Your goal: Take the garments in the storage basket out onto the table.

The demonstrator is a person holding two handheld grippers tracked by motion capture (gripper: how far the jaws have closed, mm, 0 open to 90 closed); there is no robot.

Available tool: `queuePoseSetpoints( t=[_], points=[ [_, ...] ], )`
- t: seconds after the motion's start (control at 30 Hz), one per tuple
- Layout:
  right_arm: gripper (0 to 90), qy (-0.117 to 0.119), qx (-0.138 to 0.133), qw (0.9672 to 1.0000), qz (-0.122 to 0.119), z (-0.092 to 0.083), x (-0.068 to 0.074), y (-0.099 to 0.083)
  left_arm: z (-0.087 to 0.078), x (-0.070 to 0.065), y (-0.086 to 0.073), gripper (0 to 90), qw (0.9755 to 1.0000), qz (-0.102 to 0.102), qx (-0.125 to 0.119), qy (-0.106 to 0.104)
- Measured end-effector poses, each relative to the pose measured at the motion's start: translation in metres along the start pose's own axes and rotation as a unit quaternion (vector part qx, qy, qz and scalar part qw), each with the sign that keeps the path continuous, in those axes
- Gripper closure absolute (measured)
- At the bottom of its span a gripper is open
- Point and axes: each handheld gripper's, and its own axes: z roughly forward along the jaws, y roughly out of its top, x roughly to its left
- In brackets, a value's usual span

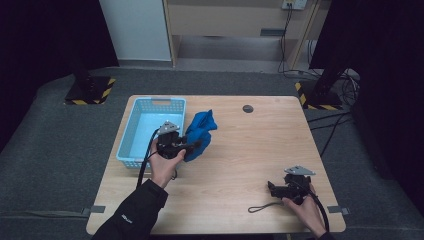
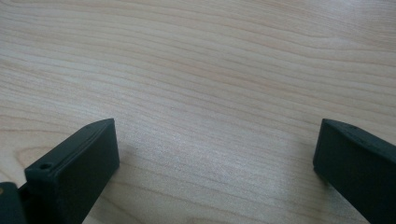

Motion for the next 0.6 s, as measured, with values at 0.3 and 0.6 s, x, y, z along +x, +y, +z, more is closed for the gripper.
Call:
queuePoseSetpoints(
  t=[0.3, 0.6],
  points=[
    [0.5, 0.000, 0.000, 1.0000, 0.000, 0.000, 0.000, 0.000, 0.010, -0.008, -0.004, 53.8, 0.9998, 0.011, 0.005, -0.013],
    [0.5, 0.000, 0.000, 1.0000, 0.000, 0.000, 0.000, 0.000, 0.024, -0.019, -0.009, 53.8, 0.9993, 0.018, 0.009, -0.031]
  ],
)
